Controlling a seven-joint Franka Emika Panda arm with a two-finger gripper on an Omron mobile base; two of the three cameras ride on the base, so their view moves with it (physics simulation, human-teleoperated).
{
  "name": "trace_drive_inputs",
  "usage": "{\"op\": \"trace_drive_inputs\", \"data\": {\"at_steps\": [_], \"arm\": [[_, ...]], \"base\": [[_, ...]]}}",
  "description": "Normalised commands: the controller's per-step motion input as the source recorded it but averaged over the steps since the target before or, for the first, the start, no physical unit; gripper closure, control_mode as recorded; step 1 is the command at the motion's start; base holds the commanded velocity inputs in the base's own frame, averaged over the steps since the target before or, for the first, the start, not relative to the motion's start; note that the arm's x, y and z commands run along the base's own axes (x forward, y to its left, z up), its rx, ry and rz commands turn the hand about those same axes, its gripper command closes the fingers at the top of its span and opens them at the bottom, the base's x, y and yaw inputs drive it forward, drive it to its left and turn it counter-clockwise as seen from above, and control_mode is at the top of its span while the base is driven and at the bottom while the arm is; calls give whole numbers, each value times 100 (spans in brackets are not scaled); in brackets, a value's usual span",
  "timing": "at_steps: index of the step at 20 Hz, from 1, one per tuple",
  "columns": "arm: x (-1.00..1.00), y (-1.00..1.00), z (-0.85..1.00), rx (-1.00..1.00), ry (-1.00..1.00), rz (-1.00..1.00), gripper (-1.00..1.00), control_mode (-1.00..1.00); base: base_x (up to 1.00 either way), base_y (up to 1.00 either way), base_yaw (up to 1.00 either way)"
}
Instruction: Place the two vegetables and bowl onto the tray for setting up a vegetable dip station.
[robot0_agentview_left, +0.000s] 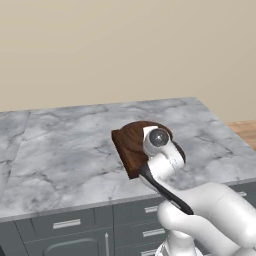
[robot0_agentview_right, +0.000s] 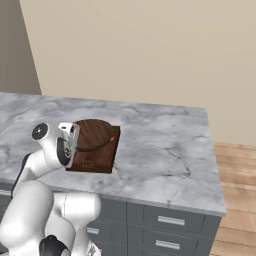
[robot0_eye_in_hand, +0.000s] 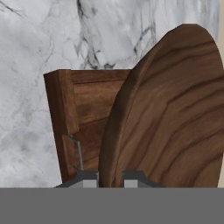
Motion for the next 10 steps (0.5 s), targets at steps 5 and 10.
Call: {"op": "trace_drive_inputs", "data": {"at_steps": [5,10], "arm": [[1,-29,-12,0,0,0,100,-100],[0,-1,-27,0,0,0,100,-100]], "base": [[0,0,0],[0,0,0]]}}
